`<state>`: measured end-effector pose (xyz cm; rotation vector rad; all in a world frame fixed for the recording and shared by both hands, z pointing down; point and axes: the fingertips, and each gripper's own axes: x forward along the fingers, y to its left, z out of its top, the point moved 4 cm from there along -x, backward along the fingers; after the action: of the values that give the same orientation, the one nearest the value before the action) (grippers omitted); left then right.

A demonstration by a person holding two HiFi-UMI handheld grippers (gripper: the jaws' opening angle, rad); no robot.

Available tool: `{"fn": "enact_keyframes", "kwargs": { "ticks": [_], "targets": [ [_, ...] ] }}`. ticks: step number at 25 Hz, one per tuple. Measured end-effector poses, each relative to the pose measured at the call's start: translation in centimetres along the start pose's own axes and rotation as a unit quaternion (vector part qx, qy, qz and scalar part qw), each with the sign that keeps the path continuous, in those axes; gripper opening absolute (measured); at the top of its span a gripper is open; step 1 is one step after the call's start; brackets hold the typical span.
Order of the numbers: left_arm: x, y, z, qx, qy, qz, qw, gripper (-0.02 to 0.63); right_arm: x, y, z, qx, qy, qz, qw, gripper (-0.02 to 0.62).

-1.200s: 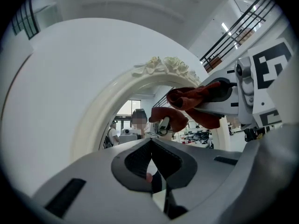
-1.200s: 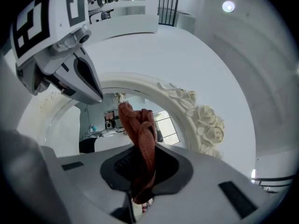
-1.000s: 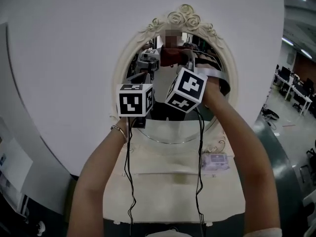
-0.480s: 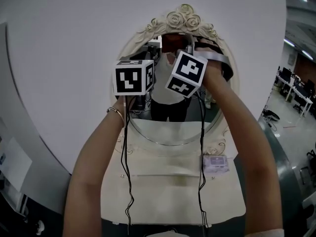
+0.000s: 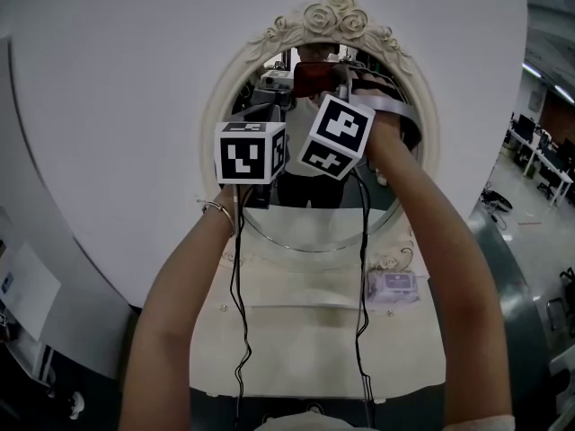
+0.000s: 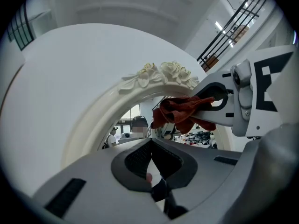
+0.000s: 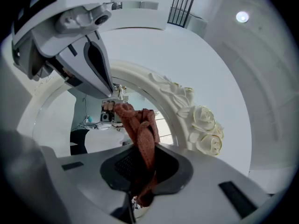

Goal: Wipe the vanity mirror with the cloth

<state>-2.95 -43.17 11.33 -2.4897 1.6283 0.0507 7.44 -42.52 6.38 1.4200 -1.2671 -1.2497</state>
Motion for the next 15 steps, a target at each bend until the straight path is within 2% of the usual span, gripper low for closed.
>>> {"fn": "enact_keyframes", "kwargs": {
  "ticks": [15],
  "targets": [
    [-1.2, -1.4, -11.0, -0.045, 0.064, -0.015, 0.9968, 0.011, -1.4, 10.2, -1.2, 0.018, -0.003, 0.075, 0.997, 0.058]
  ]
}}
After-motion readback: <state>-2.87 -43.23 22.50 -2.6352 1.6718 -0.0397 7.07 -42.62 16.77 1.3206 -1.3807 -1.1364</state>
